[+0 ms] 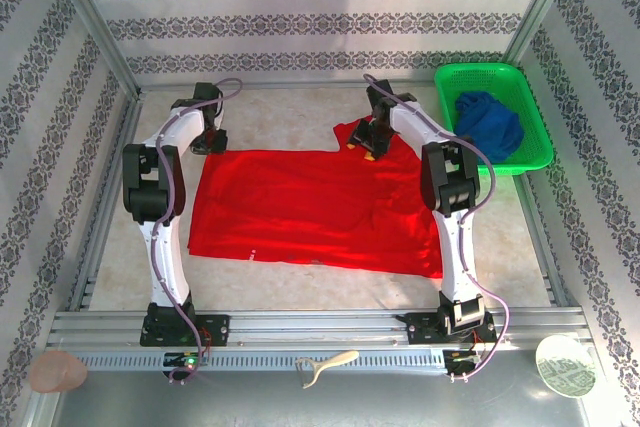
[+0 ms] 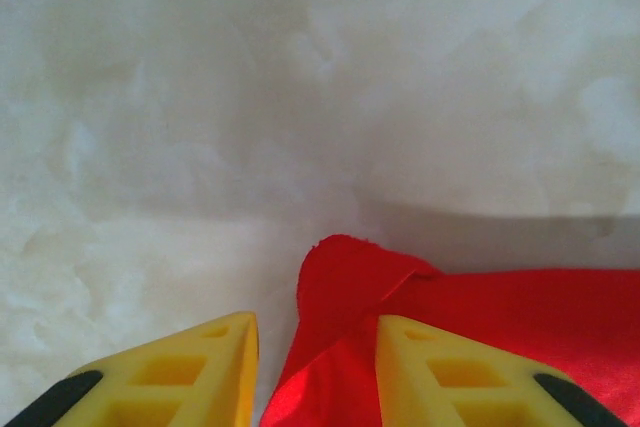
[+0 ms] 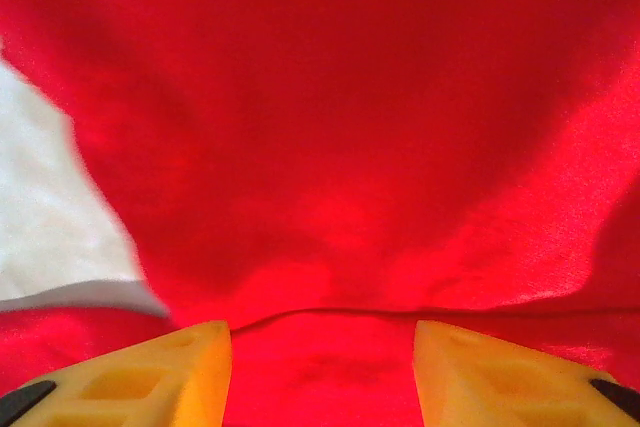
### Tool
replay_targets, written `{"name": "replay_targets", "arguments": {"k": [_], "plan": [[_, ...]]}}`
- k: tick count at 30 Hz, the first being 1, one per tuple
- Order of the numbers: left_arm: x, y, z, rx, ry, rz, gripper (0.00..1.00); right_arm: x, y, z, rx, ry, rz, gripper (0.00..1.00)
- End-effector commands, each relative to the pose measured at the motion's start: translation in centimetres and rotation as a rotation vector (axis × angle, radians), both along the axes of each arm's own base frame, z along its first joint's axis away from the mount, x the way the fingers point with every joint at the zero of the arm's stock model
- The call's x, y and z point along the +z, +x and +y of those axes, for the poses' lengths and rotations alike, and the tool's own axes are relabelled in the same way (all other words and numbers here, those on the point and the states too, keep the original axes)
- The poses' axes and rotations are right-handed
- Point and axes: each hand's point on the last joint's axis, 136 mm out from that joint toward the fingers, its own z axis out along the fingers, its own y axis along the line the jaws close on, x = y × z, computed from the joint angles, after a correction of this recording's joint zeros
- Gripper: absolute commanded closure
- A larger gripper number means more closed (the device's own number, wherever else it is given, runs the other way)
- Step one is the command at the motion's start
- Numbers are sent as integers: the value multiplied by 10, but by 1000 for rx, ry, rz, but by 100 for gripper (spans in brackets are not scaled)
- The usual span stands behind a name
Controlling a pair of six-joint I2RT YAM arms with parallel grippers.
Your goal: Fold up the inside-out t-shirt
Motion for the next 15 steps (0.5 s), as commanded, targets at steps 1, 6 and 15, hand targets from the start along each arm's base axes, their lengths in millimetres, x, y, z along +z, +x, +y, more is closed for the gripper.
{"name": "replay_targets", "arguments": {"k": [1,6,15], "plan": [[4,-1,4,-41,67,5,65,21,4,-5,-42,20,-54,49],[3,6,3,-42,67,-2,65,5,-4,-11,-73,-1,-8,49],[-1,18,-6,-56,38,-22,66,-19,-21,-16,-117,-25,78,50]]}}
